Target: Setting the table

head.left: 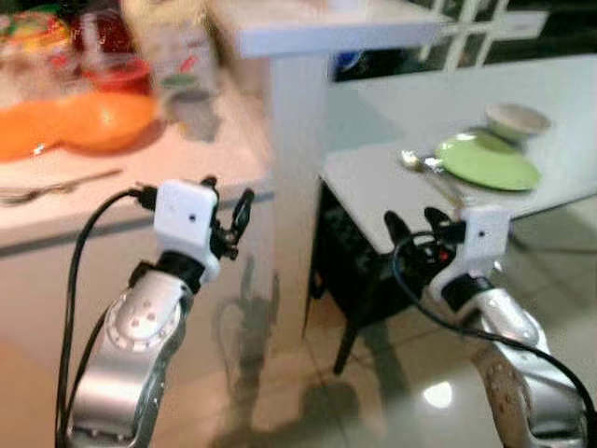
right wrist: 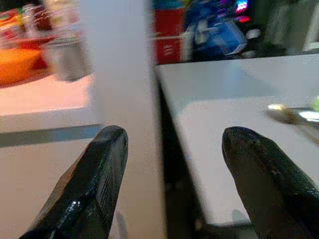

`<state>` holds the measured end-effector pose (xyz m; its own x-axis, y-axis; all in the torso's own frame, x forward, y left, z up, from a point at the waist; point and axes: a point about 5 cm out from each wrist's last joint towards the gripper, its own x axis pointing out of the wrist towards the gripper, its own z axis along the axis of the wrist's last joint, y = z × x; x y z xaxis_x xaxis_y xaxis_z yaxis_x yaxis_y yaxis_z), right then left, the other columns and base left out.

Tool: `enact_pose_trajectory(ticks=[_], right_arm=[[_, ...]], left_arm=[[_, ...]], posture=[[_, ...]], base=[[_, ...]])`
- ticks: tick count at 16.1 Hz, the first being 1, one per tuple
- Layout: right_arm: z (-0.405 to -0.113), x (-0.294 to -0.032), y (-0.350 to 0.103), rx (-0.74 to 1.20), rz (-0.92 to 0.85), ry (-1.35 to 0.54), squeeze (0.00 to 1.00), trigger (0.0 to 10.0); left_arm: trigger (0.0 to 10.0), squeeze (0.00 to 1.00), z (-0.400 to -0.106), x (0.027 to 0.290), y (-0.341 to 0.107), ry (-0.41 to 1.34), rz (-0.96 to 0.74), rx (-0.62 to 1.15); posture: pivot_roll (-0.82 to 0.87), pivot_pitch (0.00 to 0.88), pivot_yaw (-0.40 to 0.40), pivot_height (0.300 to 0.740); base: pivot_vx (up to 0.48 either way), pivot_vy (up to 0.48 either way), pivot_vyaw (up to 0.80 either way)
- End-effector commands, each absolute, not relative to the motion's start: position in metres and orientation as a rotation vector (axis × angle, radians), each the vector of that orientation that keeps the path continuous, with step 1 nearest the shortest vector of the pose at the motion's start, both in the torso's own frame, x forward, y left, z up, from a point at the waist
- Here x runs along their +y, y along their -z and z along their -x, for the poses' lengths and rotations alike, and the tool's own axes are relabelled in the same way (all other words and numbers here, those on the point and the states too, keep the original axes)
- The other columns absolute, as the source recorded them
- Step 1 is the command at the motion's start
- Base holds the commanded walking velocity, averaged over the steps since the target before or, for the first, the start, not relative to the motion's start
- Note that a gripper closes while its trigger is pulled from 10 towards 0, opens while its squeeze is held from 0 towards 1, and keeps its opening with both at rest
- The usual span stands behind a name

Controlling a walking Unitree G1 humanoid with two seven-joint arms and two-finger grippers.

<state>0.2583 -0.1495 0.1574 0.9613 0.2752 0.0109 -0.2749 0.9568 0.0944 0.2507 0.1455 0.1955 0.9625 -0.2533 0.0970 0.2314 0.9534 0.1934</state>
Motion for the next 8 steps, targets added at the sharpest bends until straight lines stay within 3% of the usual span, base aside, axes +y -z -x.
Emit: enact_pose_trajectory(ticks=[1, 8], right_arm=[[-0.2611, -0.1489, -0.1596, -0.006, -0.087, -0.279, 0.0, 10.0], [-0.2643, -0.1514, -0.1595, -0.009, -0.088, -0.282, 0.0, 10.0]], left_arm=[[10.0, 0.0, -0.251, 0.1476, -0.1945, 0.234, -0.189, -0.118], [10.0, 0.0, -0.253, 0.1463, -0.1976, 0.236, -0.199, -0.128]], posture=[[0.09, 0.0, -0.029, 0.74], [0.09, 0.0, -0.031, 0.74]], base=[[0.0, 0.281, 0.8], [0.0, 0.286, 0.8]])
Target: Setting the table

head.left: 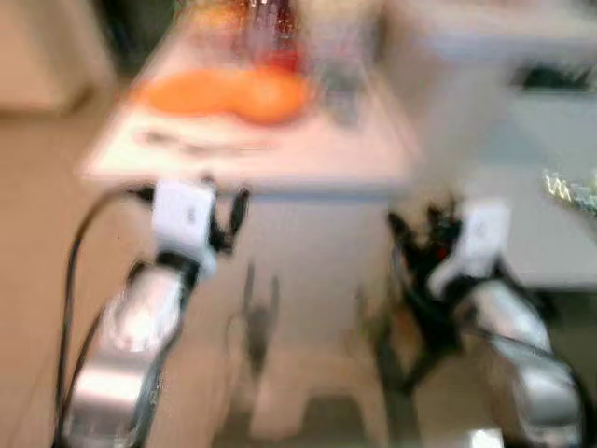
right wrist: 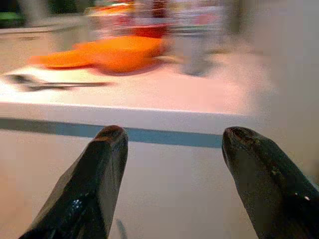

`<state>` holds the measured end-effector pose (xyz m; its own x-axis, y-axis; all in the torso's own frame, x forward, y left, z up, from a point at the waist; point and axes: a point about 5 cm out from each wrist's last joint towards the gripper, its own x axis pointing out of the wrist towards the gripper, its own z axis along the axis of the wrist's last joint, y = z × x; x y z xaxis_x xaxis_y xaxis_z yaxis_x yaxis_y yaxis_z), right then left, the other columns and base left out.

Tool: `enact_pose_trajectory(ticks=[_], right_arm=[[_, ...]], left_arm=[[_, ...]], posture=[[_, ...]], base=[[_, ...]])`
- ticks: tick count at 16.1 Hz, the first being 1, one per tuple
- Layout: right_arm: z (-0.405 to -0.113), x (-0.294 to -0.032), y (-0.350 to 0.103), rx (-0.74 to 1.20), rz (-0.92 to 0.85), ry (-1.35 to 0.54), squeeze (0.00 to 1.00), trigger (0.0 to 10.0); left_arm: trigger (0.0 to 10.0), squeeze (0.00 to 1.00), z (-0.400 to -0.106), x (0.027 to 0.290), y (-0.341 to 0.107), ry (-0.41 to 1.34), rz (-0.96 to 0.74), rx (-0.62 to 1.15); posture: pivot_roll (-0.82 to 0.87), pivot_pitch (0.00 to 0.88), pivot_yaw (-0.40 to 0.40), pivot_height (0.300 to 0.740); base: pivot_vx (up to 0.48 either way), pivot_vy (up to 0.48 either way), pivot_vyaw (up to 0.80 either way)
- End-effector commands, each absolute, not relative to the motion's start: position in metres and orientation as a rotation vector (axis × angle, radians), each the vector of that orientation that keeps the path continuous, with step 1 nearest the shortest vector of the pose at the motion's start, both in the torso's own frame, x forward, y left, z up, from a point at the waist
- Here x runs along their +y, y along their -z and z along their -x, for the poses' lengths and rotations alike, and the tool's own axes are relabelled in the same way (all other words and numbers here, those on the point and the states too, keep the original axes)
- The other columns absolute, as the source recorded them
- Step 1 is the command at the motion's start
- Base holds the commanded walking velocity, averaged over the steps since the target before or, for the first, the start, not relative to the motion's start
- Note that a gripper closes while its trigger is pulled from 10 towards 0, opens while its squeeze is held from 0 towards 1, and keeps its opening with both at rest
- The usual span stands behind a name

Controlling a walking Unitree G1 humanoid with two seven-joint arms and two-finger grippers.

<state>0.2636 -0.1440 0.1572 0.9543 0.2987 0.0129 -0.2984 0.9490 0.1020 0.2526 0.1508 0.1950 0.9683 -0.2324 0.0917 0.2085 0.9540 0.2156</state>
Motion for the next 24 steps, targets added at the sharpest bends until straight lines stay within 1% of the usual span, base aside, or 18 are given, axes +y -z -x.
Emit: enact_pose_trajectory(ticks=[1, 3, 5, 8, 10, 12, 14, 16, 24], right_arm=[[-0.264, -0.152, -0.159, -0.009, -0.089, -0.28, 0.0, 10.0], [-0.265, -0.155, -0.159, -0.011, -0.115, -0.247, 0.0, 10.0], [-0.266, -0.156, -0.159, -0.014, -0.114, -0.245, 0.0, 10.0], [-0.267, -0.156, -0.16, -0.019, -0.108, -0.237, 0.0, 10.0], [-0.272, -0.16, -0.164, -0.036, -0.069, -0.209, 0.0, 10.0], [-0.28, -0.164, -0.17, -0.056, -0.066, -0.17, 0.0, 10.0], [-0.285, -0.162, -0.173, -0.059, -0.094, -0.164, 0.0, 10.0], [-0.288, -0.161, -0.179, -0.079, -0.1, -0.167, 0.0, 10.0], [-0.292, -0.162, -0.182, -0.087, -0.082, -0.166, 0.0, 10.0]], left_arm=[[10.0, 0.0, -0.253, 0.146, -0.198, 0.236, -0.199, -0.13], [10.0, 0.0, -0.255, 0.147, -0.202, 0.214, -0.208, -0.152], [10.0, 0.0, -0.256, 0.149, -0.203, 0.195, -0.23, -0.153], [10.0, 0.0, -0.256, 0.149, -0.202, 0.188, -0.213, -0.147], [10.0, 0.0, -0.259, 0.151, -0.203, 0.164, -0.152, -0.141], [10.0, 0.0, -0.262, 0.146, -0.201, 0.179, -0.171, -0.143], [10.0, 0.0, -0.267, 0.144, -0.204, 0.167, -0.173, -0.171], [10.0, 0.0, -0.269, 0.145, -0.208, 0.16, -0.161, -0.189], [10.0, 0.0, -0.269, 0.143, -0.208, 0.184, -0.151, -0.197]], posture=[[0.09, 0.0, -0.031, 0.74], [0.09, 0.0, -0.03, 0.74], [0.09, 0.0, -0.03, 0.74], [0.09, 0.0, -0.03, 0.74], [0.09, 0.0, -0.03, 0.74], [0.09, 0.0, -0.03, 0.74], [0.09, 0.0, -0.029, 0.74], [0.09, 0.0, -0.03, 0.74], [0.08, 0.0, -0.037, 0.74]], base=[[0.0, 0.285, 0.8], [0.0, 0.124, 0.0], [0.0, -0.48, 0.0], [0.0, -0.43, 0.0], [0.0, 0.0, 0.0], [0.0, 0.0, 0.0], [0.0, 0.0, 0.0], [0.279, 0.0, -0.62], [0.357, 0.0, 0.0]])
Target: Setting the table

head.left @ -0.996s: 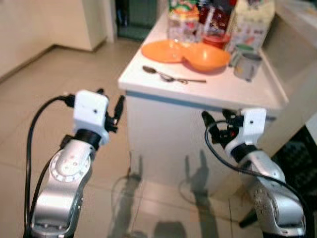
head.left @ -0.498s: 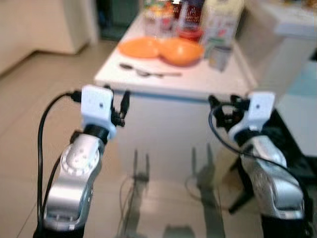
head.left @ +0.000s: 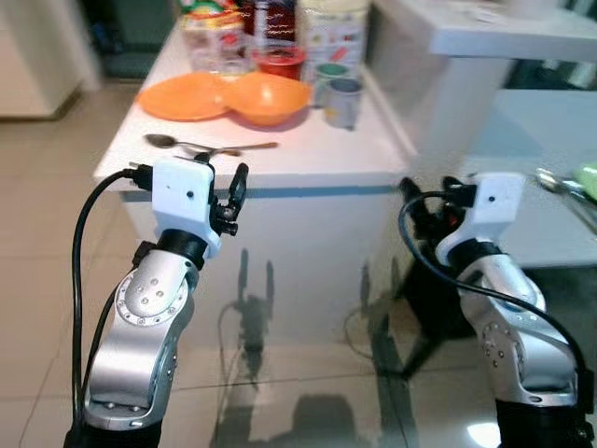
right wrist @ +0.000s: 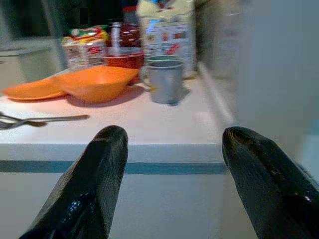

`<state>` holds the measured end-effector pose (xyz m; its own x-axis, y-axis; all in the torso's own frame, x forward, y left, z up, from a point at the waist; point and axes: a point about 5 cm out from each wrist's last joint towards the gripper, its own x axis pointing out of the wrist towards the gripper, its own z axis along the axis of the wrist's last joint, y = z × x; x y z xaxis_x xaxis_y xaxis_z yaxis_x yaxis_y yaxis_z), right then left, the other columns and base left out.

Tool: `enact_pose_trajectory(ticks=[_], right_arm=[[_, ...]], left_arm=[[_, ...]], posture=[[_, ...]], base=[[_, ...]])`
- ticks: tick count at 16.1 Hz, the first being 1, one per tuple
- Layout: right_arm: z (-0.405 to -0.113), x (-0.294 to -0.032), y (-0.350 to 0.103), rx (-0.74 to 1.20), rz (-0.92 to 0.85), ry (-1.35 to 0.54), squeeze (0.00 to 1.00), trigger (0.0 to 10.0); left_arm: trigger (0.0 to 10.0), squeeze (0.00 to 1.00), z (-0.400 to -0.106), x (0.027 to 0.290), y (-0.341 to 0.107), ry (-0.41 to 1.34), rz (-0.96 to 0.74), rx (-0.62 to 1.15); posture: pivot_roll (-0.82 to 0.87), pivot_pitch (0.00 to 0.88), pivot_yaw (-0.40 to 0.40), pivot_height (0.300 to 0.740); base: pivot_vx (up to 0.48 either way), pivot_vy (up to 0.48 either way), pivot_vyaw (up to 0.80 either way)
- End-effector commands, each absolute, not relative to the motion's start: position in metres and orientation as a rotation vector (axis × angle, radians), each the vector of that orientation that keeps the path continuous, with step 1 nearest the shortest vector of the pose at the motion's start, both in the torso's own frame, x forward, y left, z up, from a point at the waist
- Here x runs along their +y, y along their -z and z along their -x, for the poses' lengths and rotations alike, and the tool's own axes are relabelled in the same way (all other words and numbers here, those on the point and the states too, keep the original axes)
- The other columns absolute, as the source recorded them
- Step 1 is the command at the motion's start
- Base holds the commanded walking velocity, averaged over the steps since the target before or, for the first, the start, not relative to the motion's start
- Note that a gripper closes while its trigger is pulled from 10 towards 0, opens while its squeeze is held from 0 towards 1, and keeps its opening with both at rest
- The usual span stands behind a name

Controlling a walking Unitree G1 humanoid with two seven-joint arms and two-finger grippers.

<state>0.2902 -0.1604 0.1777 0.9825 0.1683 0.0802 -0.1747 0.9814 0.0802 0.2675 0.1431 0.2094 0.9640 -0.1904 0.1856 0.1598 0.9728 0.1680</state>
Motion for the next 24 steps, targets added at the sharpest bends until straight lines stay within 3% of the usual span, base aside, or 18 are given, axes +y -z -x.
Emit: enact_pose_trajectory(ticks=[1, 20, 24], right_arm=[[-0.292, -0.161, -0.181, -0.085, -0.079, -0.171, 0.0, 10.0], [-0.298, -0.16, -0.18, -0.086, -0.065, -0.182, 0.0, 10.0], [-0.302, -0.157, -0.178, -0.086, -0.061, -0.204, 0.0, 10.0]], left_arm=[[10.0, 0.0, -0.269, 0.143, -0.209, 0.182, -0.15, -0.198], [10.0, 0.0, -0.269, 0.139, -0.208, 0.215, -0.136, -0.201], [10.0, 0.0, -0.267, 0.133, -0.203, 0.272, -0.12, -0.163]], posture=[[0.08, 0.0, -0.037, 0.74], [0.08, 0.0, -0.046, 0.74], [0.08, 0.0, -0.044, 0.74]], base=[[0.368, 0.0, 0.0], [0.371, 0.0, 0.0], [0.078, 0.0, 0.0]])
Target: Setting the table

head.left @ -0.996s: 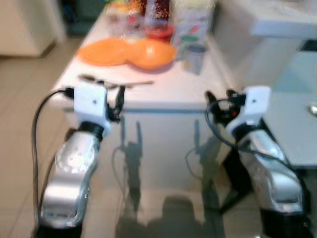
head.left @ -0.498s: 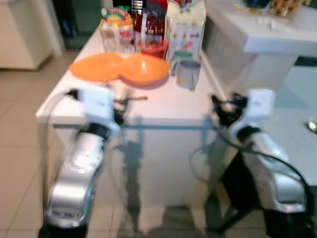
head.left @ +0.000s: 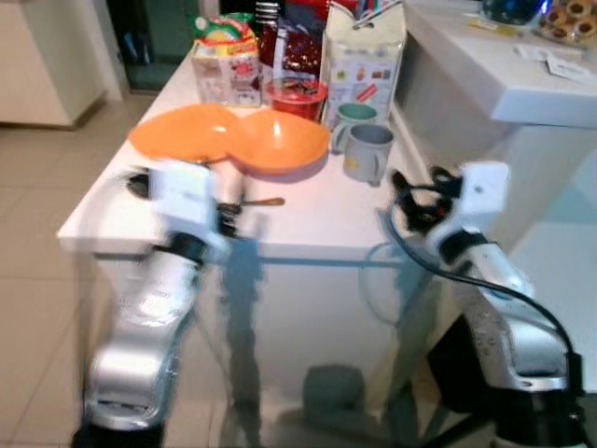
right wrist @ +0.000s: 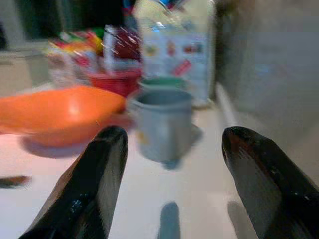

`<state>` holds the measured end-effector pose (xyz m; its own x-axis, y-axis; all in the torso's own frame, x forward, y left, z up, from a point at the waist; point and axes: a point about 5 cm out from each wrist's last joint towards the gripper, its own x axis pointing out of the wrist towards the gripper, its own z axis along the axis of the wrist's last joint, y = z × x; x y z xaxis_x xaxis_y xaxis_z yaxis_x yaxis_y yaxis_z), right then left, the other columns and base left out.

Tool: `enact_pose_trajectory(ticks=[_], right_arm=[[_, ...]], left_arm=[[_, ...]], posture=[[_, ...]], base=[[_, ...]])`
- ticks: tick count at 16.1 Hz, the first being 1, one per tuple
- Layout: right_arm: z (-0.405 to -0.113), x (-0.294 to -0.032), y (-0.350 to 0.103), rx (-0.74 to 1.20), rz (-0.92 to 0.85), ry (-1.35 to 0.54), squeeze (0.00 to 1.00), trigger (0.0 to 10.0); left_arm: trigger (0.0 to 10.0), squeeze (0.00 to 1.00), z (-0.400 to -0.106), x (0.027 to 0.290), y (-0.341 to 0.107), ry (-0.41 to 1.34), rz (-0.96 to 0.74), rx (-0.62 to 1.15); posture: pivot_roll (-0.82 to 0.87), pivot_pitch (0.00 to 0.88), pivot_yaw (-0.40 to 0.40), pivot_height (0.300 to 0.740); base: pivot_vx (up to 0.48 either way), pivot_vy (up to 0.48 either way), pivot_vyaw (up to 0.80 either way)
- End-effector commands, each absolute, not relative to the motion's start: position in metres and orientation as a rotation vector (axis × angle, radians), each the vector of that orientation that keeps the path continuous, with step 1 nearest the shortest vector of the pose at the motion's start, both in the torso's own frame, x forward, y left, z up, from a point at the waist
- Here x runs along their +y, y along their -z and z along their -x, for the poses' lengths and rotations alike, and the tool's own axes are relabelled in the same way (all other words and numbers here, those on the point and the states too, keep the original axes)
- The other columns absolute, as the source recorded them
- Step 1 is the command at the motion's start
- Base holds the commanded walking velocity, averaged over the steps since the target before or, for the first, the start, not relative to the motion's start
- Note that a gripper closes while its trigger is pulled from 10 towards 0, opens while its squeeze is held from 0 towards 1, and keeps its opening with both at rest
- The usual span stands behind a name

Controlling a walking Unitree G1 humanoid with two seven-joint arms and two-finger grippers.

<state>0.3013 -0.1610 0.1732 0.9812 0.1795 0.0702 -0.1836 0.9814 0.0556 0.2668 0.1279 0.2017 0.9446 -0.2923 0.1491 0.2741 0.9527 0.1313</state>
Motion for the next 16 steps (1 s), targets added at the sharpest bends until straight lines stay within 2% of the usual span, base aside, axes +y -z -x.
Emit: enact_pose_trajectory(ticks=[1, 2, 3, 5, 9, 14, 15, 16], right_arm=[[-0.304, -0.155, -0.177, -0.085, -0.057, -0.209, 0.0, 10.0], [-0.307, -0.152, -0.178, -0.106, -0.065, -0.231, 0.88, 10.0], [-0.308, -0.151, -0.178, -0.111, -0.065, -0.234, 1.0, 10.0], [-0.317, -0.152, -0.175, -0.109, -0.058, -0.207, 1.0, 10.0], [-0.359, -0.15, -0.169, -0.067, -0.057, -0.141, 1.0, 10.0], [-0.386, -0.141, -0.172, -0.043, -0.031, -0.109, 1.0, 10.0], [-0.391, -0.143, -0.172, -0.038, -0.002, -0.08, 0.0, 10.0], [-0.394, -0.145, -0.172, -0.03, 0.013, -0.039, 0.0, 10.0]], left_arm=[[10.0, 0.0, -0.265, 0.132, -0.203, 0.283, -0.115, -0.17], [10.0, 0.0, -0.264, 0.132, -0.207, 0.291, -0.106, -0.201], [10.0, 0.0, -0.264, 0.132, -0.208, 0.296, -0.102, -0.207], [10.0, 0.0, -0.262, 0.128, -0.208, 0.365, -0.117, -0.197], [10.0, 0.0, -0.249, 0.11, -0.206, 0.561, -0.106, -0.162], [10.0, 0.0, -0.243, 0.105, -0.21, 0.607, -0.094, -0.16], [10.0, 0.0, -0.239, 0.103, -0.21, 0.631, -0.086, -0.153], [10.0, 0.0, -0.236, 0.101, -0.209, 0.659, -0.076, -0.143]], posture=[[0.08, 0.0, -0.046, 0.74], [0.08, 0.0, -0.047, 0.74], [0.08, 0.0, -0.047, 0.74], [0.08, 0.0, -0.046, 0.74], [0.1, 0.0, -0.044, 0.74], [0.12, 0.014, -0.062, 0.74], [0.13, 0.02, -0.063, 0.74], [0.13, 0.02, -0.063, 0.74]], base=[[0.0, 0.0, 0.0], [0.0, 0.0, 0.0], [0.0, 0.0, 0.0], [0.0, 0.0, 0.0], [0.0, 0.0, 0.0], [0.0, 0.0, 0.0], [0.0, 0.0, 0.0], [0.0, 0.0, 0.0]])
